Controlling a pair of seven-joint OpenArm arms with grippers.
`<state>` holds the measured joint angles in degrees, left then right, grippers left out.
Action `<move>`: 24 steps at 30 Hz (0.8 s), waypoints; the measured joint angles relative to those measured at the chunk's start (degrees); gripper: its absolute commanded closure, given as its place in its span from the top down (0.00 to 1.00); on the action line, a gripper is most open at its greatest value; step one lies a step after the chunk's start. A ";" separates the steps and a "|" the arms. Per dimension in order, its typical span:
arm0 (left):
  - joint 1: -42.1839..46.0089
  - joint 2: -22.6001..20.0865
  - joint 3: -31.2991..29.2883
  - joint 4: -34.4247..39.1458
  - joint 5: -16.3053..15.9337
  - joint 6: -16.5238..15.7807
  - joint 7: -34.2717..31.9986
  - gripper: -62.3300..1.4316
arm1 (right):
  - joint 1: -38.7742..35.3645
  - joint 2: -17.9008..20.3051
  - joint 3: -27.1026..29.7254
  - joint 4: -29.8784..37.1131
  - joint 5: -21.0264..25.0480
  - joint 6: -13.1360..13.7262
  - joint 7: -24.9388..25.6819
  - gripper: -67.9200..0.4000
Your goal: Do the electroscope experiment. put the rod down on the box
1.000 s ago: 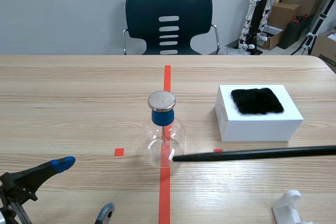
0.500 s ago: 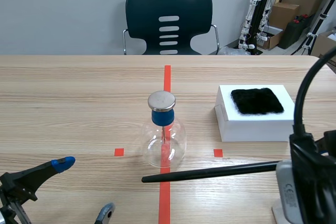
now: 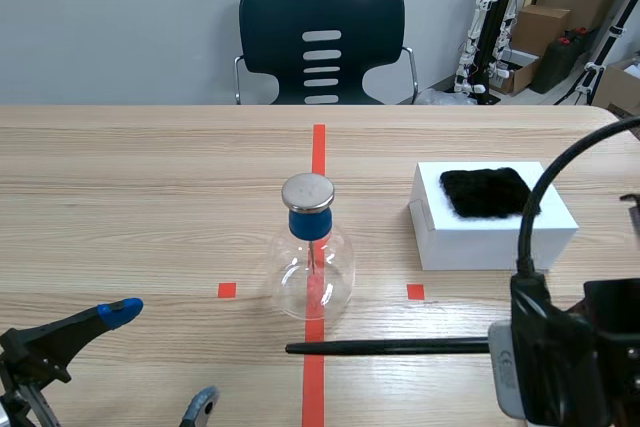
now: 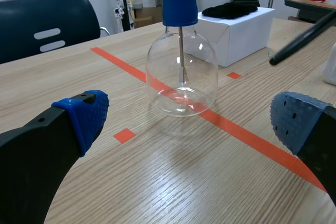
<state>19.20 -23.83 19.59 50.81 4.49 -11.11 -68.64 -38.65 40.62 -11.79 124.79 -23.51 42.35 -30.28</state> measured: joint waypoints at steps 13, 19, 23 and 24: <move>0.00 0.00 0.00 0.00 0.00 0.00 0.00 1.00 | 10.08 0.00 -13.20 -7.78 -0.02 -0.04 0.15 0.02; 0.00 0.00 0.00 0.00 0.00 0.00 0.00 1.00 | 12.66 -0.70 -16.85 -12.00 -0.02 -0.04 1.22 0.02; 0.00 0.00 0.00 0.00 0.00 0.00 0.00 1.00 | 14.64 -1.92 -18.29 -14.88 -0.02 -0.04 1.22 0.02; 0.00 0.00 0.00 0.00 0.02 0.00 0.02 1.00 | 15.19 -2.23 -18.71 -15.63 -0.02 -0.04 1.20 0.02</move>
<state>19.20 -23.83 19.59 50.81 4.51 -11.11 -68.62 -23.46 38.39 -30.50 109.16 -23.53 42.30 -29.08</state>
